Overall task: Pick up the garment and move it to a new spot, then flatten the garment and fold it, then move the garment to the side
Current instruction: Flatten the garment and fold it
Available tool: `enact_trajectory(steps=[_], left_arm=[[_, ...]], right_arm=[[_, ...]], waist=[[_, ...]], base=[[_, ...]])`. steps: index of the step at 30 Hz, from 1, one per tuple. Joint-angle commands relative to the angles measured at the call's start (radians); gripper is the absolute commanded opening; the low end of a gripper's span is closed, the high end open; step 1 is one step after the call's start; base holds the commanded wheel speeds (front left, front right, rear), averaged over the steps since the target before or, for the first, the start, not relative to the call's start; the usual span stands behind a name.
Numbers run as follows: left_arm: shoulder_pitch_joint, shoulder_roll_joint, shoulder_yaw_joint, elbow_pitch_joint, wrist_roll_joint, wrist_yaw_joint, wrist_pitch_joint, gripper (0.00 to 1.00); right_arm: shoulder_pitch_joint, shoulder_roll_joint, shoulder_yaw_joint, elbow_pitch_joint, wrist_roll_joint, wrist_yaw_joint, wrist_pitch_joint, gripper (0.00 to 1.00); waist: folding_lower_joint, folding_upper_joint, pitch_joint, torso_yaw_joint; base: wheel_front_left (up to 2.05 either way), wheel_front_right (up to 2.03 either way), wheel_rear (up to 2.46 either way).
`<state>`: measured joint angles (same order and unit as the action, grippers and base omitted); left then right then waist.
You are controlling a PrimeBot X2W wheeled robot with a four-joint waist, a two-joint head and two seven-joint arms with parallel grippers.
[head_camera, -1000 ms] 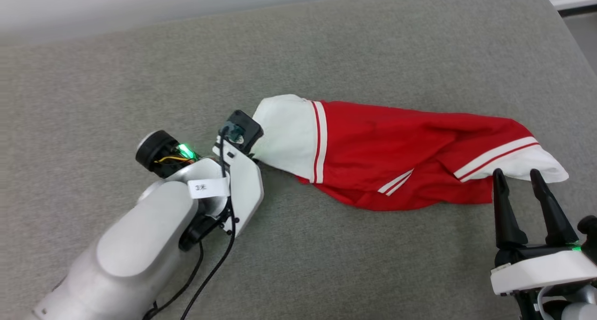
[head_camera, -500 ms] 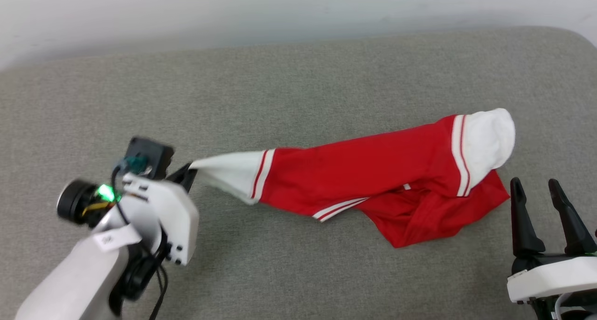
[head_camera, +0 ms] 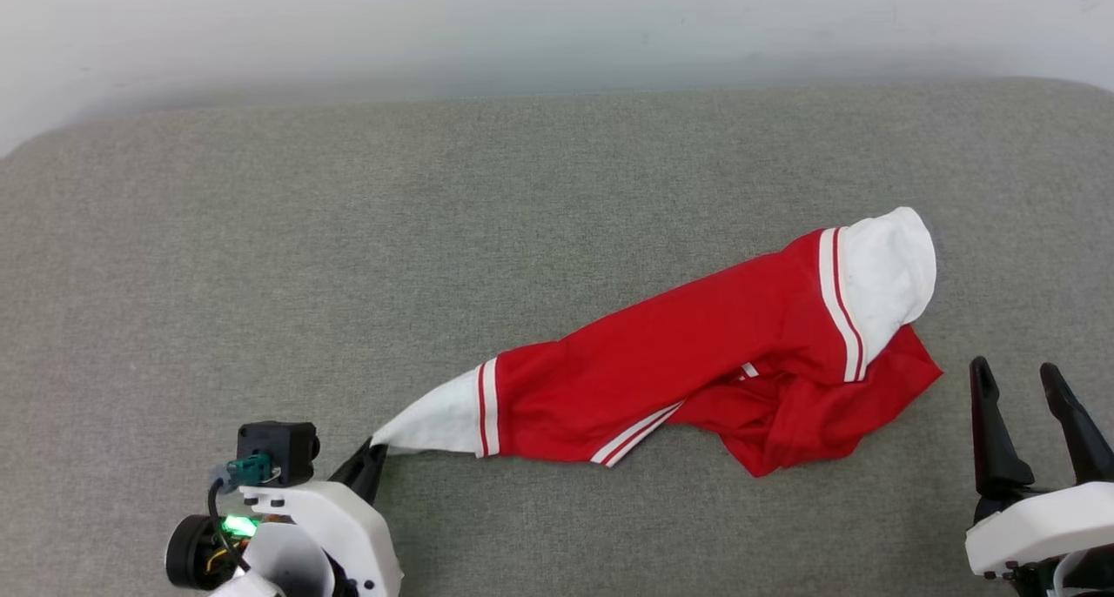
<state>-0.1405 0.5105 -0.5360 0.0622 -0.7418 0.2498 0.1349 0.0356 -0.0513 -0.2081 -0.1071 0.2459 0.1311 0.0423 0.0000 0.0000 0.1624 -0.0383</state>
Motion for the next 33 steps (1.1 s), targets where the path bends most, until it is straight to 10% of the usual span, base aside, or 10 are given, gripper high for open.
enact_trajectory(steps=[1, 16, 33], left_arm=[[-0.006, -0.009, 0.007, 0.009, 0.009, -0.005, -0.031, 0.94], [-0.051, -0.066, 0.038, 0.002, 0.125, -0.012, -0.353, 1.00], [-0.096, -0.092, 0.049, -0.046, 0.153, -0.002, -0.385, 1.00]], right_arm=[[0.000, 0.002, -0.004, 0.003, -0.005, -0.001, 0.007, 1.00], [0.022, -0.023, -0.025, 0.093, 0.019, -0.001, 0.245, 1.00], [-0.175, -0.247, 0.309, 0.330, 0.166, -0.001, 0.567, 1.00]], waist=[[0.0000, 0.0000, -0.002, 0.003], [0.0000, 0.0000, -0.049, 0.019], [0.0000, 0.0000, 0.057, 0.107]], base=[[0.00, 0.00, 0.00], [0.00, 0.00, 0.00], [0.00, 0.00, 0.00]])
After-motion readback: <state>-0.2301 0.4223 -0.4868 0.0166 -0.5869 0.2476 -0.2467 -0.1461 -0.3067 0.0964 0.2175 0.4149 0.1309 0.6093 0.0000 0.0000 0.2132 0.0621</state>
